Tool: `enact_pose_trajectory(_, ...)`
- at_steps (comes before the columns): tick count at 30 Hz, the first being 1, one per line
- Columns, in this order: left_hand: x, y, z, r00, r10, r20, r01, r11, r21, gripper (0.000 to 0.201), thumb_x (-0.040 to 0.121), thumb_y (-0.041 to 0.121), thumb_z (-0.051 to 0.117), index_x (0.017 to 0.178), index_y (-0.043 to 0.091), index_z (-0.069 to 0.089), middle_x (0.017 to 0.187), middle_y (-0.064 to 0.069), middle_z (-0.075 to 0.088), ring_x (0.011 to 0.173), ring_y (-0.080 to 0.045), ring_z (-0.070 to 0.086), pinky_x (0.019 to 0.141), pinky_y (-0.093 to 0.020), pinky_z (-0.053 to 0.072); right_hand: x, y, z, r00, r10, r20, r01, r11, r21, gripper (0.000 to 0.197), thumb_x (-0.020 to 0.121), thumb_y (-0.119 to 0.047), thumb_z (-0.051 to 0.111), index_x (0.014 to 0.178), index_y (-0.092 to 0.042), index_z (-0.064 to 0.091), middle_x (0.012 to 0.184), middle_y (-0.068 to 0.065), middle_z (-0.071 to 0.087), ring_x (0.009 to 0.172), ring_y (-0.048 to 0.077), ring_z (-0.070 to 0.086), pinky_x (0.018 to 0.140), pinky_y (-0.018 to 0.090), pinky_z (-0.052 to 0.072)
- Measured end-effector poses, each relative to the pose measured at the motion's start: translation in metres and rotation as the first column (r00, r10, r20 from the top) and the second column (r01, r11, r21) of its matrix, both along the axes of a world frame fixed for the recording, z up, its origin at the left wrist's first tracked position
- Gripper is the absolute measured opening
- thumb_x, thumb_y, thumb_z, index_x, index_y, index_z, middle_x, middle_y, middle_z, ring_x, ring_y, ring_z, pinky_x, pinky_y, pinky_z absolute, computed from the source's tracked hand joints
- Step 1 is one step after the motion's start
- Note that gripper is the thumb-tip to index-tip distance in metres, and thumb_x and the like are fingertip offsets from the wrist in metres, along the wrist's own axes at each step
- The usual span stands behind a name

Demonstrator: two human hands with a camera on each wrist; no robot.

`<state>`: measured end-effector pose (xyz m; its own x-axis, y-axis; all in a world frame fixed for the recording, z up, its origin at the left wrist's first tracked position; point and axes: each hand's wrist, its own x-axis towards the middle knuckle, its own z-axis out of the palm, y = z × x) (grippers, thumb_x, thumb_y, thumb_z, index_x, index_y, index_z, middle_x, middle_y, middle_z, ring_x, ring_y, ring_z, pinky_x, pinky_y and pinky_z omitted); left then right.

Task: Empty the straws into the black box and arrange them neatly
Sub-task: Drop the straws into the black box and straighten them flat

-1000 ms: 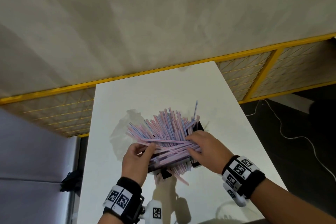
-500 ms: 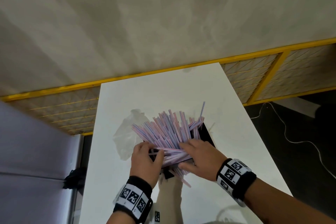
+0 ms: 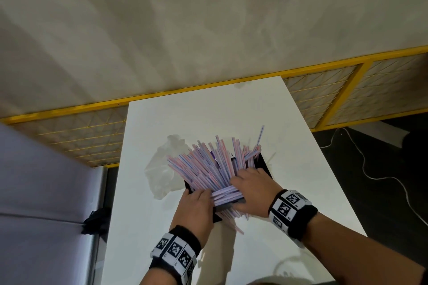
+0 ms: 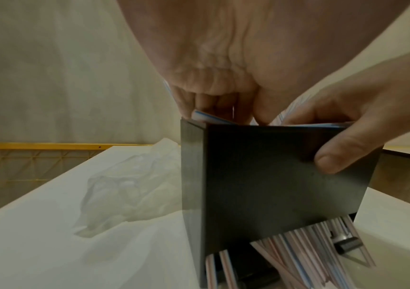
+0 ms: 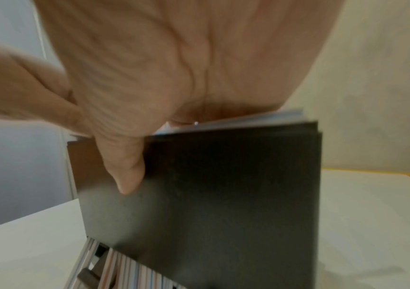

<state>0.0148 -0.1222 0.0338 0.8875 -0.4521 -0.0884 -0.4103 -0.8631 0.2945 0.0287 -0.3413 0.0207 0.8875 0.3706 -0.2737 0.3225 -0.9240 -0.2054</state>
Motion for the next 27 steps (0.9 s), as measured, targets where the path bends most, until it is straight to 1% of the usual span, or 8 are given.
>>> enact_pose_trajectory(4, 0.002, 0.001, -0.002, 0.999, 0.033, -0.027, -0.033, 0.999, 0.031, 0.03, 0.107, 0.029, 0.037, 0.124, 0.022, 0.06, 0.123, 0.005, 0.06, 0.109, -0.021, 0.052, 0.103, -0.031, 0.036, -0.014, -0.001, 0.0, 0.994, -0.005, 0.112, -0.004, 0.997, 0.079, 0.056, 0.085, -0.053, 0.057, 0.135, -0.03, 0.049, 0.122, -0.005, 0.054, 0.114, 0.02, 0.053, 0.1, 0.039, 0.041)
enact_pose_trajectory(6, 0.002, -0.001, -0.003, 0.998, 0.048, -0.028, -0.048, 0.999, 0.006, 0.033, 0.108, 0.033, 0.037, 0.129, 0.025, 0.061, 0.127, 0.006, 0.059, 0.11, -0.019, 0.05, 0.103, -0.029, 0.035, -0.02, 0.0, -0.003, 0.998, -0.005, 0.063, 0.001, 0.998, 0.064, 0.064, 0.086, -0.053, 0.058, 0.143, -0.029, 0.042, 0.131, -0.005, 0.051, 0.122, 0.021, 0.051, 0.105, 0.04, 0.039)
enact_pose_trajectory(10, 0.002, -0.005, -0.005, 0.995, -0.074, -0.068, 0.075, 0.997, 0.019, 0.037, 0.107, 0.039, 0.036, 0.132, 0.027, 0.061, 0.128, 0.007, 0.06, 0.114, -0.016, 0.051, 0.108, -0.031, 0.033, -0.022, 0.002, -0.009, 0.998, -0.015, -0.062, 0.015, 1.0, -0.006, 0.081, 0.087, -0.058, 0.062, 0.154, -0.025, 0.03, 0.147, -0.001, 0.045, 0.135, 0.024, 0.043, 0.112, 0.046, 0.034)
enact_pose_trajectory(13, 0.003, -0.007, -0.009, 0.991, -0.051, -0.121, 0.054, 0.998, 0.022, 0.036, 0.107, 0.04, 0.038, 0.133, 0.026, 0.059, 0.128, 0.006, 0.061, 0.112, -0.018, 0.055, 0.101, -0.033, 0.041, -0.015, 0.004, -0.006, 0.995, 0.002, -0.101, -0.008, 0.998, -0.061, 0.078, 0.084, -0.064, 0.061, 0.148, -0.028, 0.036, 0.139, -0.001, 0.053, 0.127, 0.025, 0.046, 0.105, 0.049, 0.036)
enact_pose_trajectory(16, 0.003, -0.009, -0.013, 0.986, 0.002, -0.165, 0.001, 1.0, 0.019, 0.037, 0.107, 0.04, 0.04, 0.137, 0.024, 0.054, 0.133, 0.004, 0.058, 0.116, -0.02, 0.055, 0.1, -0.034, 0.043, -0.002, 0.007, 0.0, 0.986, 0.012, -0.168, -0.025, 0.997, -0.076, 0.062, 0.078, -0.067, 0.063, 0.125, -0.029, 0.049, 0.119, 0.0, 0.062, 0.114, 0.026, 0.049, 0.097, 0.046, 0.038)
enact_pose_trajectory(19, 0.001, -0.01, -0.017, 0.988, -0.018, -0.151, 0.018, 1.0, 0.0, 0.037, 0.106, 0.038, 0.041, 0.134, 0.02, 0.057, 0.129, 0.0, 0.06, 0.111, -0.022, 0.057, 0.098, -0.035, 0.043, 0.014, 0.011, 0.004, 0.953, 0.026, -0.301, -0.062, 0.992, -0.112, 0.056, 0.075, -0.07, 0.064, 0.111, -0.029, 0.052, 0.105, 0.001, 0.063, 0.104, 0.027, 0.054, 0.091, 0.044, 0.044)
enact_pose_trajectory(23, 0.0, -0.012, -0.021, 0.992, -0.044, -0.117, 0.05, 0.998, 0.049, 0.04, 0.106, 0.045, 0.035, 0.132, 0.023, 0.057, 0.123, 0.003, 0.061, 0.11, -0.019, 0.054, 0.102, -0.031, 0.035, 0.029, 0.016, 0.005, 0.892, 0.016, -0.452, -0.068, 0.993, -0.099, 0.053, 0.066, -0.067, 0.073, 0.098, -0.029, 0.055, 0.085, -0.003, 0.064, 0.077, 0.02, 0.063, 0.072, 0.035, 0.057)
enact_pose_trajectory(27, 0.003, -0.015, -0.022, 0.988, -0.046, -0.15, 0.055, 0.997, 0.057, 0.043, 0.107, 0.05, 0.029, 0.13, 0.026, 0.055, 0.119, 0.004, 0.064, 0.108, -0.02, 0.056, 0.097, -0.032, 0.037, 0.042, 0.019, 0.005, 0.838, 0.029, -0.545, -0.115, 0.986, -0.125, 0.062, 0.062, -0.071, 0.076, 0.101, -0.026, 0.059, 0.084, -0.002, 0.064, 0.067, 0.017, 0.059, 0.056, 0.027, 0.044)
